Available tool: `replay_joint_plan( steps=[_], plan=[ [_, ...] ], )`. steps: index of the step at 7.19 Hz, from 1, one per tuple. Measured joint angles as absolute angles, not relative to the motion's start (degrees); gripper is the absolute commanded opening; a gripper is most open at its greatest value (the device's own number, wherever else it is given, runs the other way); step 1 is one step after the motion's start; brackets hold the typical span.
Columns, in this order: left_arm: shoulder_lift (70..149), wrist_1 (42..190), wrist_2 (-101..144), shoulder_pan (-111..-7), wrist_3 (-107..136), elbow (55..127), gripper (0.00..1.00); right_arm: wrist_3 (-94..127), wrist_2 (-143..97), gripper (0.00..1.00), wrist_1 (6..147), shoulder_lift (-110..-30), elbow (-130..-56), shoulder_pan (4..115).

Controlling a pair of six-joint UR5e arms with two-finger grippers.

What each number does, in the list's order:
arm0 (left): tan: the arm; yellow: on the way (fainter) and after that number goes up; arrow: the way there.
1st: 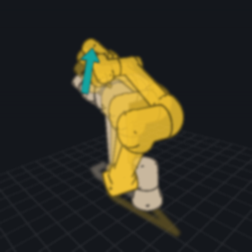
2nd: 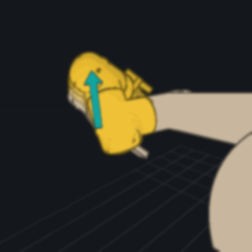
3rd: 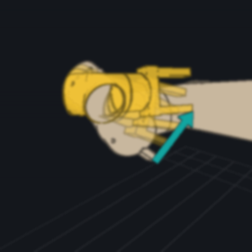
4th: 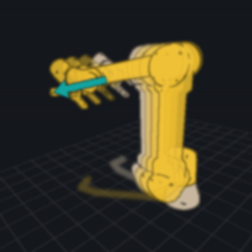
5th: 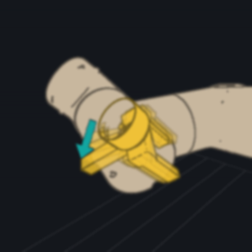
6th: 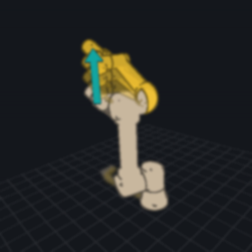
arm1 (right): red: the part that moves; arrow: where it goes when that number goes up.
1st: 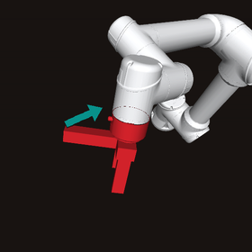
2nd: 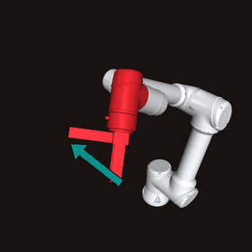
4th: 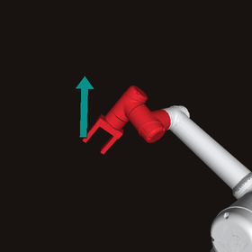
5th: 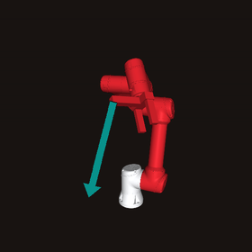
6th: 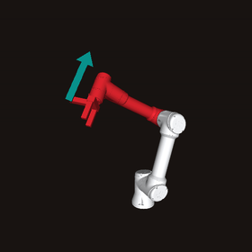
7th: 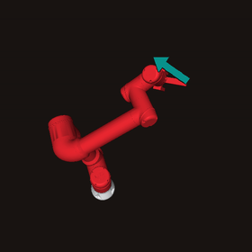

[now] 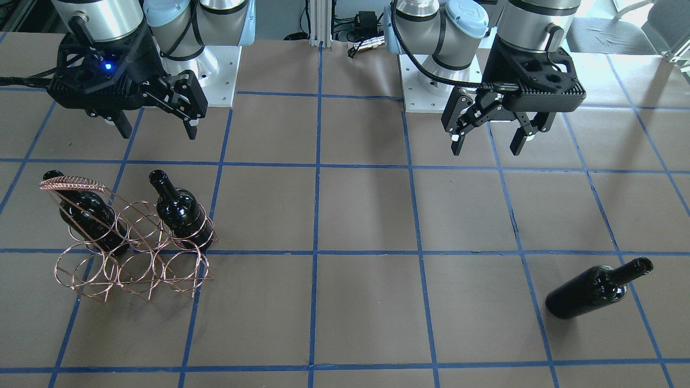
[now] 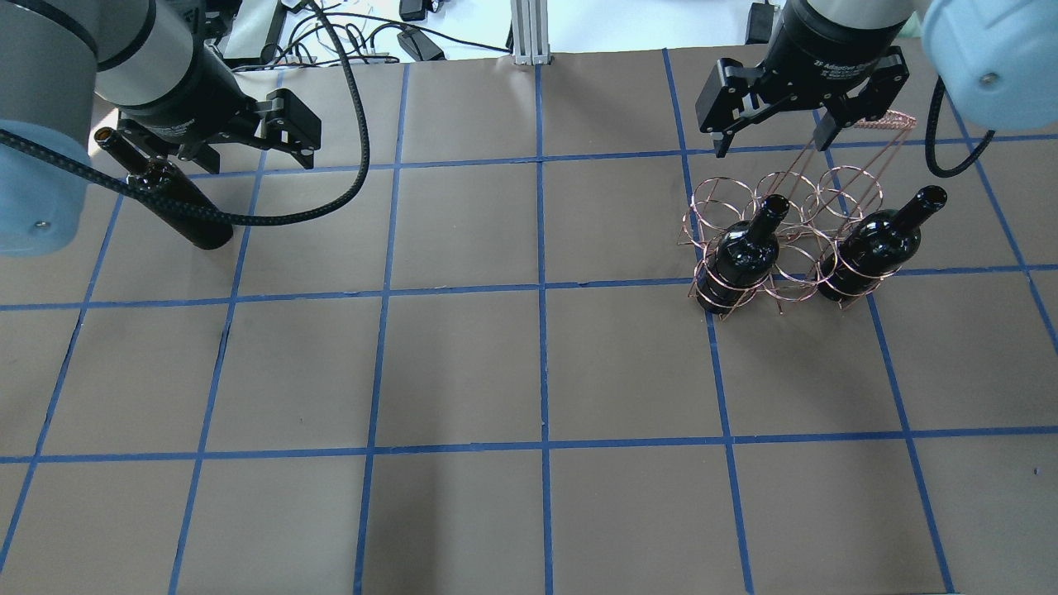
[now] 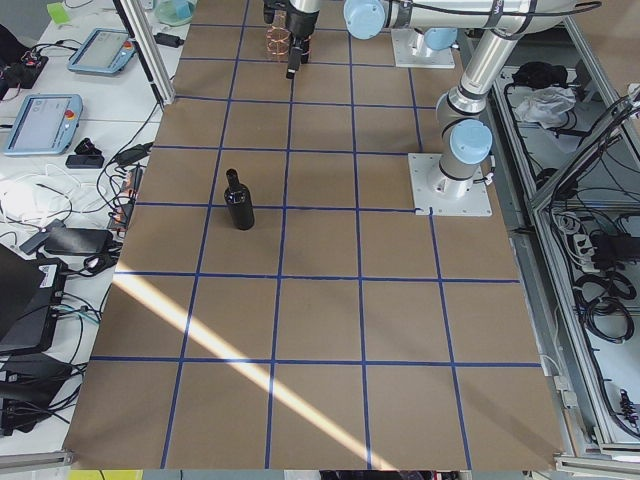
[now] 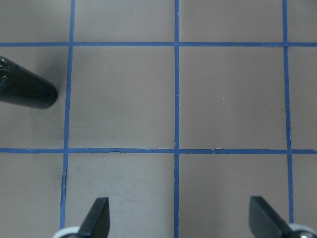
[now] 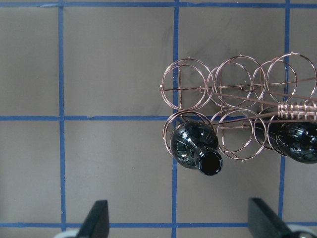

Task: Place wine into wine basket

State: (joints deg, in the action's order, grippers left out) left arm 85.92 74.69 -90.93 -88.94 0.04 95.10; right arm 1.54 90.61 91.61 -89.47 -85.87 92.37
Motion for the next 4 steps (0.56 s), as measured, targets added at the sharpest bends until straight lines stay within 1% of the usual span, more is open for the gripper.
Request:
replay_joint_plan(
  steps=[2, 4],
  plan=[
    [86.3, 74.8, -91.0, -88.5, 0.0, 94.4, 1.00, 1.5, 90.6, 1.00, 91.6, -89.5, -85.9, 92.4],
    [89.1, 77.2, -91.2, -86.4, -1.5, 91.4, 1.00, 1.3, 90.7, 1.00, 91.6, -89.5, -85.9, 92.3]
  ],
)
